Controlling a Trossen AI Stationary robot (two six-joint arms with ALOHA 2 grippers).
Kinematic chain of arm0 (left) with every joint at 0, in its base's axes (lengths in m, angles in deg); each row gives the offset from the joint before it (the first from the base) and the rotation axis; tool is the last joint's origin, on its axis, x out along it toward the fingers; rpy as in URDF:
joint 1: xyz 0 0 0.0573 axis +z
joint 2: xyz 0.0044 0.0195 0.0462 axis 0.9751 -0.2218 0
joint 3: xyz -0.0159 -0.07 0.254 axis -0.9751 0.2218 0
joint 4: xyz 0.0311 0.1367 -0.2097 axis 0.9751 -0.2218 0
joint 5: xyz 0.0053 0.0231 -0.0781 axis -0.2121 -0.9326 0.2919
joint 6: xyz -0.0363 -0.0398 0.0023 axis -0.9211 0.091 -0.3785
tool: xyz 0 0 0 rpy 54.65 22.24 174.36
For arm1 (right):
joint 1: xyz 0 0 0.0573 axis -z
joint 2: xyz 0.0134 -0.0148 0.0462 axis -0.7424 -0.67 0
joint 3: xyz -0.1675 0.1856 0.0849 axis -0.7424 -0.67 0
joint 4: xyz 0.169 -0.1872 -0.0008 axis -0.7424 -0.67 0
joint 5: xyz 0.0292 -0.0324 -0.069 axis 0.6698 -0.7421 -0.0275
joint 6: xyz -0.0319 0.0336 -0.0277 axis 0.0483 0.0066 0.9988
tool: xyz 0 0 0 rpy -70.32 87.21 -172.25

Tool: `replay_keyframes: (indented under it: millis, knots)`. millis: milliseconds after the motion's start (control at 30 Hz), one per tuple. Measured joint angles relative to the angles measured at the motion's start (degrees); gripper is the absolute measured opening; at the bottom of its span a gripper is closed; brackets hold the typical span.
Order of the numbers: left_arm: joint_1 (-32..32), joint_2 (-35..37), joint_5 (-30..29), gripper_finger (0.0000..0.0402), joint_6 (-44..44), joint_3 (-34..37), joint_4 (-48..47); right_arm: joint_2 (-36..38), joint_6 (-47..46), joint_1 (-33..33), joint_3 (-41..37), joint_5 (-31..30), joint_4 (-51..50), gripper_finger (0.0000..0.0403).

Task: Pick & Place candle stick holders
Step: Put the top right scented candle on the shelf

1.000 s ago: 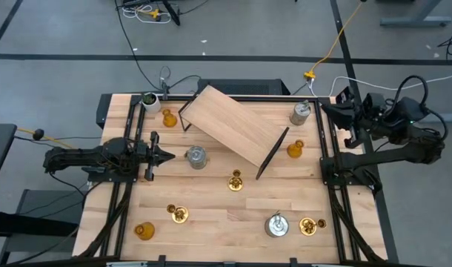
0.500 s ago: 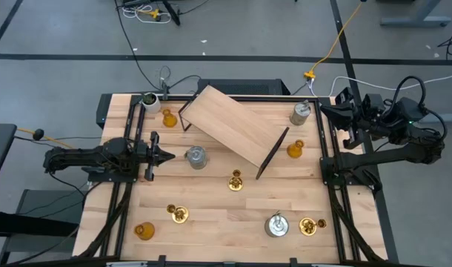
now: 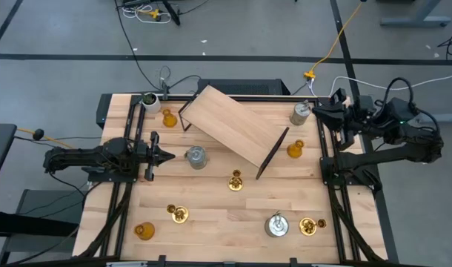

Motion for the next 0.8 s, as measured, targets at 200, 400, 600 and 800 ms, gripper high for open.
replay_keyframes:
  millis: [200, 400, 600, 800]
  knots:
    - [0.02, 0.00, 0.02, 0.0012, 0.00, 0.02, 0.00, -3.07, 0.49, 0.00, 0.00, 0.00, -0.04, 0.0002]
    - [0.00, -0.02, 0.02, 0.0012, 0.00, 0.02, 0.00, -6.91, 0.60, 0.00, 0.00, 0.00, -0.06, 0.0002]
    - [0.02, -0.01, 0.01, 0.0012, 0.00, 0.01, 0.00, -11.02, 0.75, -0.01, 0.00, 0.00, -0.13, 0.0002]
    - [0.00, -0.01, 0.01, 0.0012, 0.00, 0.00, 0.00, -15.43, 0.73, 0.00, -0.02, 0.00, -0.48, 0.0002]
